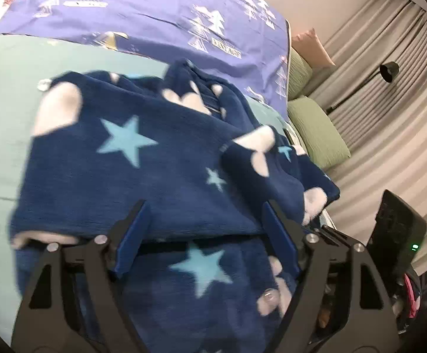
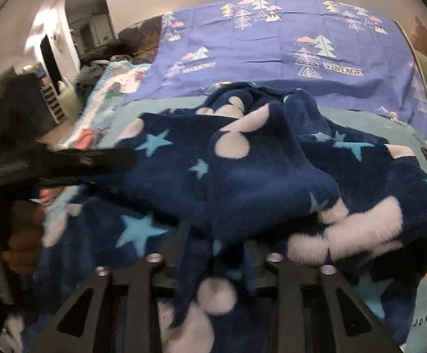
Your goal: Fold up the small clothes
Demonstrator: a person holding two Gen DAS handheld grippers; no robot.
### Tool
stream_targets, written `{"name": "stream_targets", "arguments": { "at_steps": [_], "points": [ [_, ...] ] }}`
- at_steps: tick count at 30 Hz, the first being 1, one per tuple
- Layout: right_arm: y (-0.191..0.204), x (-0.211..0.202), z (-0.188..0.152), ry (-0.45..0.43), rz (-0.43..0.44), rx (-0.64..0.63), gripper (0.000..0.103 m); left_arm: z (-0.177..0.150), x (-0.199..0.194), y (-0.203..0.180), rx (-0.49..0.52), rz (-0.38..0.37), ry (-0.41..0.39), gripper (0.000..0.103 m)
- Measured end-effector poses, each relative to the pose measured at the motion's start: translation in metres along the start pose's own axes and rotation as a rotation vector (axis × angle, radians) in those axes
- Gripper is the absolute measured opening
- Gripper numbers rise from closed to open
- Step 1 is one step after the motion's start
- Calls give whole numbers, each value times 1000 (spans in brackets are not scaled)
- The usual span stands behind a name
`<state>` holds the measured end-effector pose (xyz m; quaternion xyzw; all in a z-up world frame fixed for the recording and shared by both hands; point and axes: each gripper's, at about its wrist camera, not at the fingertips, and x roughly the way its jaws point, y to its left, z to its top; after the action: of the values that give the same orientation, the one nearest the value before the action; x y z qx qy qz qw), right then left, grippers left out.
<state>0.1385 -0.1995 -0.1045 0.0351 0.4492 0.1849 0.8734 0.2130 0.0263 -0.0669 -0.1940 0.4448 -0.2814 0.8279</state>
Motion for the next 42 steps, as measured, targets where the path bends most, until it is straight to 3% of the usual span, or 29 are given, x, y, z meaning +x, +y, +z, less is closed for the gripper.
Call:
{"name": "stream_targets", "arguments": {
  "at_steps": [5,11,13,16,19,22,25,27,30,33,34,36,38,40,42],
  "points": [
    [-8,-15,6,-32,34,19,53,-1,10,-21,50,-24,15,80],
    [-59,-13,22,-63,173,370,56,-3,-8,-15,49,37,-47,80],
    [-63,-8,29,-77,221,419,58,-3,-20,-4,20,52,-76,80],
    [-42,-10,38,-124,321,345,58,-5,-34,11,-13,77,-103,80],
    [6,-15,40,-104,367,86,58,-7,-45,28,-57,82,-119,80],
    [40,-11,27,-32,330,-71,58,-6,-43,38,-105,51,-95,80],
    [33,-14,19,-13,297,-24,58,-9,-31,29,-72,-1,-43,83],
    [18,-21,14,-17,254,29,58,-12,-19,19,-29,25,-7,84],
    [-4,-42,6,-53,115,86,58,-15,-4,8,14,69,30,84],
    [-25,-69,-5,-104,-80,100,58,-16,8,-6,75,95,38,84],
    [-33,-76,-7,-114,-136,110,59,-16,11,-10,103,110,35,80],
    [-53,-87,-13,-123,-241,155,61,-17,15,-18,149,140,41,40],
    [-78,-91,-20,-115,-347,212,64,-15,15,-23,167,155,50,14],
    [-103,-91,-26,-81,-415,280,64,-11,8,-30,173,167,27,13],
    [-123,-83,-30,-50,-428,340,64,1,-8,-40,186,147,-21,11]
  ]
}}
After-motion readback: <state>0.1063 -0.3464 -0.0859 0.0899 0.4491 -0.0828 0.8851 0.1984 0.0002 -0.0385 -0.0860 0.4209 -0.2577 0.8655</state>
